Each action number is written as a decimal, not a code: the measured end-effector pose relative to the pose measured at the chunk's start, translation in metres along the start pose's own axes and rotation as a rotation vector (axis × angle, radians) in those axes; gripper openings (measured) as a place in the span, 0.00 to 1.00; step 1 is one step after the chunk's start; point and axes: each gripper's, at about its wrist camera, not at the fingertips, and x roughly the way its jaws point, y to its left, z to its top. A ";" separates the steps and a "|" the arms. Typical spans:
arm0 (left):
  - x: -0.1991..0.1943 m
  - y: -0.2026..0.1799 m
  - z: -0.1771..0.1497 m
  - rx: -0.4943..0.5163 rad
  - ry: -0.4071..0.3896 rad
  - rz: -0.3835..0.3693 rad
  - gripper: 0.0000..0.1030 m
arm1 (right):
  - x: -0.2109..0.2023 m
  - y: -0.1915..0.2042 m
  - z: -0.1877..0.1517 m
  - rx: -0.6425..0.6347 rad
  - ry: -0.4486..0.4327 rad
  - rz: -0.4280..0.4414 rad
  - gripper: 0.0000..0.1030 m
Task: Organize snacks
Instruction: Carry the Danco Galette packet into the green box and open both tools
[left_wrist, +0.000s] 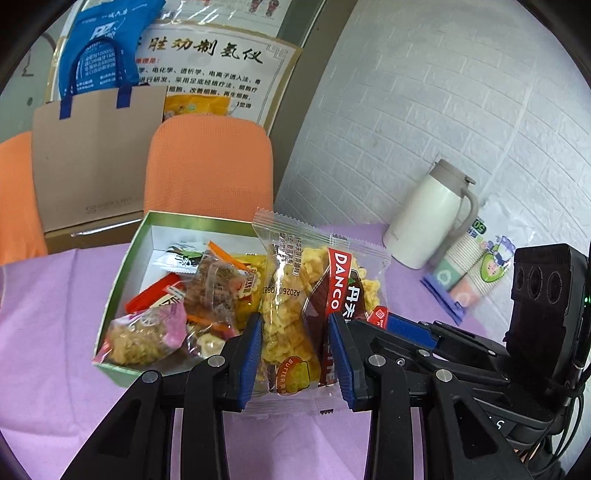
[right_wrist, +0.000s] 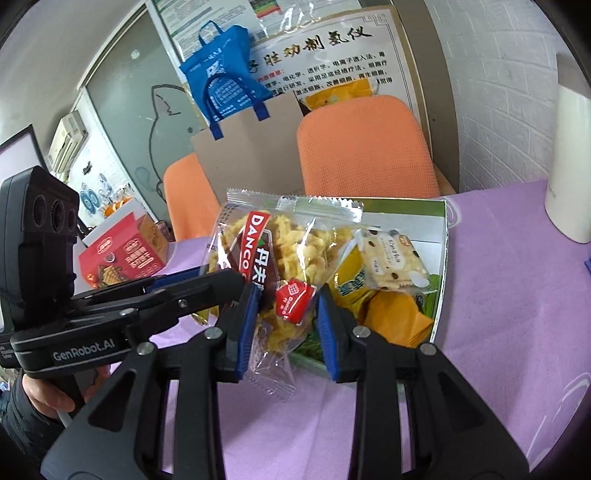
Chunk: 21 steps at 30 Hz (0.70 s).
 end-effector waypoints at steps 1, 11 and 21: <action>0.006 0.002 0.000 0.000 0.006 0.002 0.35 | 0.004 -0.006 0.000 0.007 0.006 0.000 0.33; 0.058 0.018 0.003 0.017 0.067 0.069 0.33 | 0.047 -0.031 0.002 -0.002 0.039 -0.081 0.31; 0.052 0.026 0.003 0.023 0.029 0.102 0.50 | 0.049 -0.033 -0.002 -0.057 0.010 -0.107 0.46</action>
